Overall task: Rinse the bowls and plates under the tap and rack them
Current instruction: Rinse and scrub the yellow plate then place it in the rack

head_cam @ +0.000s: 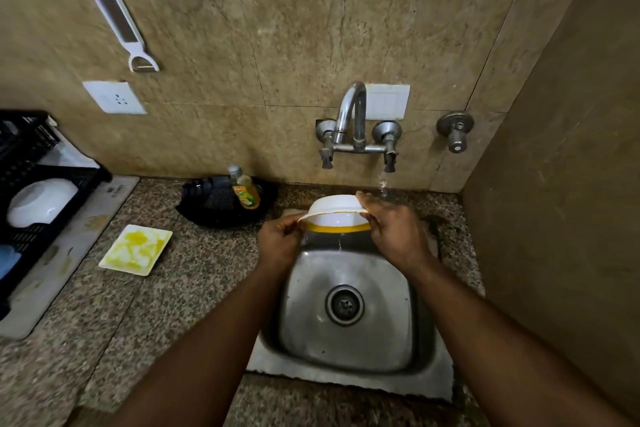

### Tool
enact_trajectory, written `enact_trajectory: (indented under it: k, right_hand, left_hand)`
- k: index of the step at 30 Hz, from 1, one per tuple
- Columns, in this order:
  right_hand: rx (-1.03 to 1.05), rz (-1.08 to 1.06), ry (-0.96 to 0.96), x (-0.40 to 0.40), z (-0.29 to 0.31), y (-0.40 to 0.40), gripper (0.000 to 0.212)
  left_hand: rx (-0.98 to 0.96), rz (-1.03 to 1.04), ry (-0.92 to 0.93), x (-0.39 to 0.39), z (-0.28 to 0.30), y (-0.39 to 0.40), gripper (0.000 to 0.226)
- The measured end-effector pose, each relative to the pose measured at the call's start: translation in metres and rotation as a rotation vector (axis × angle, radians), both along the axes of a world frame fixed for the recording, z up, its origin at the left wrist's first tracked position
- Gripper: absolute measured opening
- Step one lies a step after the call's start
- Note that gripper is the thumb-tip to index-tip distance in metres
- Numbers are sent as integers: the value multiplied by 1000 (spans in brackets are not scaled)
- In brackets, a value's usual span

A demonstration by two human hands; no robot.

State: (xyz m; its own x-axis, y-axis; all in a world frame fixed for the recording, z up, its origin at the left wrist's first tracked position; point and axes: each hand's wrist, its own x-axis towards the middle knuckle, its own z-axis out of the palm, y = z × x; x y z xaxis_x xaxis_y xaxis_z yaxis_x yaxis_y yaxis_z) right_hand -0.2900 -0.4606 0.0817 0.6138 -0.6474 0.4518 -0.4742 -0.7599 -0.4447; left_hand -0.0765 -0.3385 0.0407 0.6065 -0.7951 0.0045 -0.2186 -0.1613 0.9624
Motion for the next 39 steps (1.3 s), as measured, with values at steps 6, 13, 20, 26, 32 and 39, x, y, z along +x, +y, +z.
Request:
enact_trajectory:
  k: [6, 13, 20, 26, 32, 39]
  right_hand:
    - [40, 26, 60, 8, -7, 7, 50]
    - [149, 40, 54, 18, -16, 15, 46]
    - [1457, -546, -247, 21, 1, 26, 33]
    - [2019, -369, -833, 30, 9, 37, 16]
    - [2002, -380, -836, 34, 10, 36, 12]
    - [1954, -392, -865, 29, 18, 32, 7]
  left_hand:
    - [91, 0, -25, 0, 2, 21, 27]
    - [184, 3, -146, 4, 2, 36, 15]
    - [216, 157, -242, -7, 14, 48, 28]
    - [219, 118, -337, -12, 19, 55, 30]
    - [331, 20, -263, -8, 16, 56, 40]
    - [469, -95, -224, -4, 10, 60, 63]
